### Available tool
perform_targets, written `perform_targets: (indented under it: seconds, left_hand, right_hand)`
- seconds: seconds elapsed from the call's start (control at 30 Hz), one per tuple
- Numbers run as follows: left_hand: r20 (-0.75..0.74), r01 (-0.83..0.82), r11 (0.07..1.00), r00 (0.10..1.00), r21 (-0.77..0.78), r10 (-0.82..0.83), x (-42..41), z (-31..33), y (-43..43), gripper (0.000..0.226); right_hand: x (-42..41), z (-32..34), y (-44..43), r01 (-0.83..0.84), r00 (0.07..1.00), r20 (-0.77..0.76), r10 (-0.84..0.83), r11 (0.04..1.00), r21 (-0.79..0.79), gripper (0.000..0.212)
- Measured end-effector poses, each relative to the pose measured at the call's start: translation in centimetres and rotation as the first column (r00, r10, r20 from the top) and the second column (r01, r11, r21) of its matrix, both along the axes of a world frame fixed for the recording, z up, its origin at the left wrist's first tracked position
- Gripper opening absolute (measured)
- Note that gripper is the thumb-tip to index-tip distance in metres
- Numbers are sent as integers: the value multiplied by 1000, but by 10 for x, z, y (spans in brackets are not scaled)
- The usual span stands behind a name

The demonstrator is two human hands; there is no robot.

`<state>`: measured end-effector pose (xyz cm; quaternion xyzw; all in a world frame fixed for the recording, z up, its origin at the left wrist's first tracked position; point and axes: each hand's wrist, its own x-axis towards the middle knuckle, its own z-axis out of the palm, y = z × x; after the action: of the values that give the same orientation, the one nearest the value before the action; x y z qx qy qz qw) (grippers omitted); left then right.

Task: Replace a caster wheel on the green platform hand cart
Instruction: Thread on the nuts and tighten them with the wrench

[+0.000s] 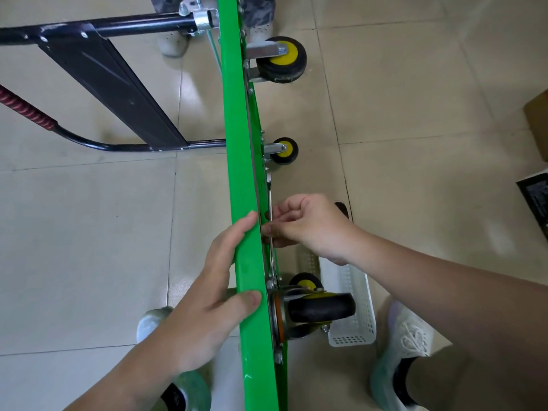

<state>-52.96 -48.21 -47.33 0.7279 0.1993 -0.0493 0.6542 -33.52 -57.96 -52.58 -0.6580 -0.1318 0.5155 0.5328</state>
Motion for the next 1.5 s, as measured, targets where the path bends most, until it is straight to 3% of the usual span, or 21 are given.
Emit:
perform_targets:
  seconds: [0.23, 0.4, 0.6, 0.77, 0.9, 1.1, 1.5]
  left_hand:
    - [-20, 41, 998, 999, 45, -40, 1, 1, 7, 85]
    - [-38, 50, 996, 998, 70, -47, 2, 2, 8, 84]
    - [-36, 52, 997, 998, 64, -50, 2, 0, 9, 85]
    - [-15, 49, 994, 999, 98, -47, 2, -2, 10, 85]
    - [-8, 21, 998, 1000, 55, -21, 3, -2, 8, 84]
    - [20, 5, 999, 1000, 35, -6, 2, -2, 4, 84]
    - [52, -38, 999, 998, 33, 36, 0, -2, -2, 84]
  right_hand:
    - [-3, -29, -4, 50, 970, -232, -68, 995, -85, 28]
    - [-6, -45, -5, 67, 927, -356, -116, 987, -147, 43]
    - [-12, -58, -9, 47, 900, -416, -127, 979, -199, 24]
    - [15, -39, -4, 193, 938, -268, -221, 973, -129, 22]
    - [25, 4, -5, 160, 982, -109, -153, 985, 58, 15]
    - [0, 45, -24, 38, 996, 69, -53, 979, 202, 24]
    - [-21, 38, -32, -62, 967, 252, 19, 985, 162, 28]
